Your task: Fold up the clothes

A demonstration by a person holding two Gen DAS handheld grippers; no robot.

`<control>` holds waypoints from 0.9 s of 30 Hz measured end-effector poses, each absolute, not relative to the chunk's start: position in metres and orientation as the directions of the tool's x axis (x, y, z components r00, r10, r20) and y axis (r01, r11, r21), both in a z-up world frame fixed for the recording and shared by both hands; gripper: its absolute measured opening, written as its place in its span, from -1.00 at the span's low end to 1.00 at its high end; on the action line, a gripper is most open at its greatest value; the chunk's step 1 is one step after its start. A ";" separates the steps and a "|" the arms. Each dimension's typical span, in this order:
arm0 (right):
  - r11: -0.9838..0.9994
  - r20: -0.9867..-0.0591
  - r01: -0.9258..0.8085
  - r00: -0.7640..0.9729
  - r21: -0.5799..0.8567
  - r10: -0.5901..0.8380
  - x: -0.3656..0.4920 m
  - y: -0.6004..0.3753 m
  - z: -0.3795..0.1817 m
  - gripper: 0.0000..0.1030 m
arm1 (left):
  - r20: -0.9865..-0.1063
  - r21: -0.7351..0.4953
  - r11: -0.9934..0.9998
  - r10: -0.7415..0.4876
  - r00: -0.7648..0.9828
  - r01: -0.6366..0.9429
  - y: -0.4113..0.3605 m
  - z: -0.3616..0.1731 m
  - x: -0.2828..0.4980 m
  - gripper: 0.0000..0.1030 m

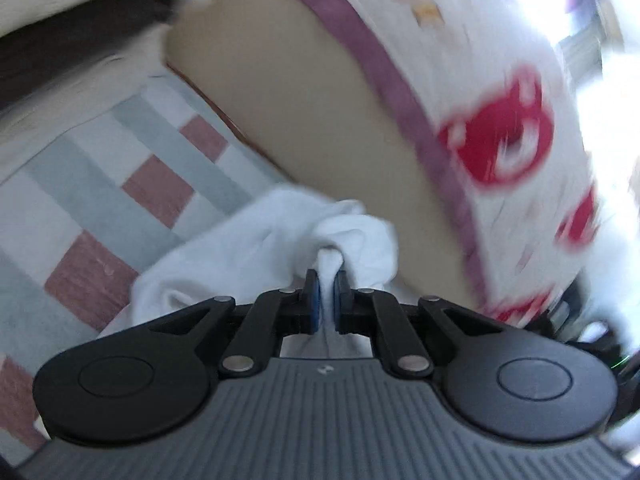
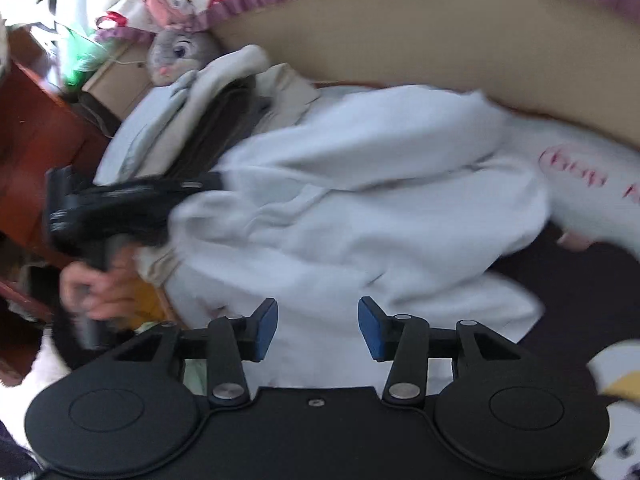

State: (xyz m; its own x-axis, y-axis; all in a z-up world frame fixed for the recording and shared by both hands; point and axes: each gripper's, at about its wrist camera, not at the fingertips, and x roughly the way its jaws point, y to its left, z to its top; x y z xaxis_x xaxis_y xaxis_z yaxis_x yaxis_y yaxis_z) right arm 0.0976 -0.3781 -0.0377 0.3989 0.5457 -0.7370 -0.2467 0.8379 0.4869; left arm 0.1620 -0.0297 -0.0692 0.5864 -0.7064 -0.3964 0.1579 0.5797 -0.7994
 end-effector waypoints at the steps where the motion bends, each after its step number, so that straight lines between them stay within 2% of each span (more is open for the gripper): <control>1: 0.838 -0.738 -0.237 0.397 0.491 0.545 0.106 -0.381 -0.033 0.06 | -0.361 -0.826 0.542 -0.717 0.596 0.152 -0.021 -0.068 0.161 -0.88; 4: 0.792 -0.693 -0.215 0.390 0.572 0.606 0.126 -0.383 -0.023 0.13 | -0.302 -0.845 0.494 -0.758 0.578 0.205 -0.018 -0.060 0.156 -0.88; 7: 0.706 -0.601 -0.161 0.418 0.689 0.681 0.137 -0.389 -0.022 0.35 | -0.245 -0.875 0.396 -0.858 0.452 0.278 -0.048 -0.060 0.148 -0.88; 9: 0.636 -0.541 -0.096 0.437 0.766 0.718 0.143 -0.395 -0.027 0.43 | -0.207 -0.893 0.330 -0.905 0.370 0.306 -0.071 -0.061 0.139 -0.88; 10: 0.622 -0.543 -0.060 0.428 0.781 0.723 0.146 -0.397 -0.033 0.51 | -0.206 -0.882 0.326 -0.916 0.343 0.339 -0.081 -0.059 0.133 -0.88; 14: 0.612 -0.582 0.054 0.384 0.789 0.717 0.150 -0.399 -0.056 0.53 | -0.201 -0.842 0.290 -0.951 0.236 0.454 -0.112 -0.051 0.112 -0.88; 15: 0.613 -0.578 0.046 0.398 0.789 0.713 0.146 -0.398 -0.059 0.33 | -0.194 -0.845 0.275 -0.957 0.215 0.459 -0.117 -0.052 0.110 -0.88; 16: 0.615 -0.572 0.036 0.413 0.788 0.709 0.142 -0.397 -0.062 -0.43 | -0.191 -0.846 0.263 -0.961 0.197 0.463 -0.121 -0.052 0.107 -0.88; 17: 0.655 -0.598 0.007 0.418 0.755 0.684 0.139 -0.396 -0.061 -0.78 | -0.205 -0.841 0.276 -0.959 0.197 0.466 -0.123 -0.053 0.105 -0.88; 19: 0.756 -0.652 -0.070 0.460 0.650 0.603 0.134 -0.392 -0.050 -0.79 | -0.261 -0.802 0.355 -0.932 0.252 0.481 -0.118 -0.051 0.106 -0.87; 20: 0.836 -0.687 -0.131 0.510 0.533 0.517 0.131 -0.391 -0.036 -0.79 | -0.291 -0.778 0.402 -0.911 0.291 0.483 -0.112 -0.050 0.108 -0.85; 22: 0.946 -0.713 -0.209 0.622 0.249 0.325 0.126 -0.391 -0.005 -0.79 | -0.345 -0.725 0.494 -0.863 0.368 0.480 -0.101 -0.047 0.110 -0.70; 24: 0.977 -0.676 -0.209 0.715 0.040 0.180 0.123 -0.402 0.027 -0.80 | -0.392 -0.665 0.582 -0.806 0.444 0.469 -0.089 -0.045 0.113 -0.14; 25: 0.985 -0.651 -0.172 0.748 0.004 0.133 0.123 -0.416 0.042 -0.81 | -0.412 -0.633 0.623 -0.774 0.481 0.460 -0.084 -0.043 0.115 -0.04; 27: 0.997 -0.597 -0.074 0.801 -0.035 0.038 0.125 -0.447 0.070 -0.82 | -0.448 -0.565 0.701 -0.703 0.552 0.435 -0.072 -0.041 0.118 0.00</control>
State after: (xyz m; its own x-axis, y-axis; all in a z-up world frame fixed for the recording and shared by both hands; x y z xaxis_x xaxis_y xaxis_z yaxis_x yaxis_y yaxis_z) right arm 0.1249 -0.4473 0.0701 0.8010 0.0380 -0.5974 -0.0737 0.9967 -0.0354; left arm 0.1178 -0.0721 -0.0405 0.5520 -0.7035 -0.4477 0.4351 0.7010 -0.5651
